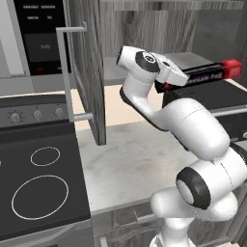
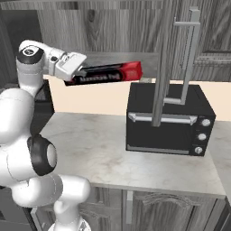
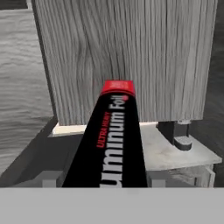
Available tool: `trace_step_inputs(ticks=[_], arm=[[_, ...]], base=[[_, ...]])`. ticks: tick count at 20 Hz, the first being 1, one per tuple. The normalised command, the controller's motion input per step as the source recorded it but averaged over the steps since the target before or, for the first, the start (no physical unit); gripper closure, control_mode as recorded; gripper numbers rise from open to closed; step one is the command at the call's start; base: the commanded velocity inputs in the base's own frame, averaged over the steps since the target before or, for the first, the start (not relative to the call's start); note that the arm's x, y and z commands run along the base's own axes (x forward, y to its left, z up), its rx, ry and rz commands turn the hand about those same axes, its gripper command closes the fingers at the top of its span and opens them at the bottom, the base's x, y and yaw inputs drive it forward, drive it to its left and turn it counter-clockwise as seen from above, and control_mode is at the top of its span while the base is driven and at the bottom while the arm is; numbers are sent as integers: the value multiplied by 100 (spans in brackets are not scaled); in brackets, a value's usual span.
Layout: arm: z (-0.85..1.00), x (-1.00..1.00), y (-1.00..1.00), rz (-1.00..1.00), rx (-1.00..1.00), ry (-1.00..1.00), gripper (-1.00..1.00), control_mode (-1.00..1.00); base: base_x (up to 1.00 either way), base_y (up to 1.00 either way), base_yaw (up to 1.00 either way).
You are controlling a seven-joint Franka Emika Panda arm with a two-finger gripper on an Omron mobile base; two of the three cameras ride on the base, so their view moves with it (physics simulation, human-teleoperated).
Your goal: Retrieve the tupperware and aluminum foil from the cabinet and place them on the dining counter near the plate with eggplant and lime to prepare for storing leftovers.
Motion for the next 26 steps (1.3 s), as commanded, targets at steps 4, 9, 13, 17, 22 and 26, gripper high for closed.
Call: trace_step_inputs(ticks=[4,9,13,17,22,26], arm=[[-9,-100,1,57,0,2,100,-100],[-10,-100,30,69,-6,3,100,-100],[0,-100,30,63,-9,0,100,-100],[7,-100,19,61,-6,5,100,-100],[3,-38,10,23,-3,5,100,100],[0,0,0,0,0,0,100,100]], base=[[0,0,0],[0,0,0],[0,0,0],[0,0,0],[-60,12,33],[-100,32,53]])
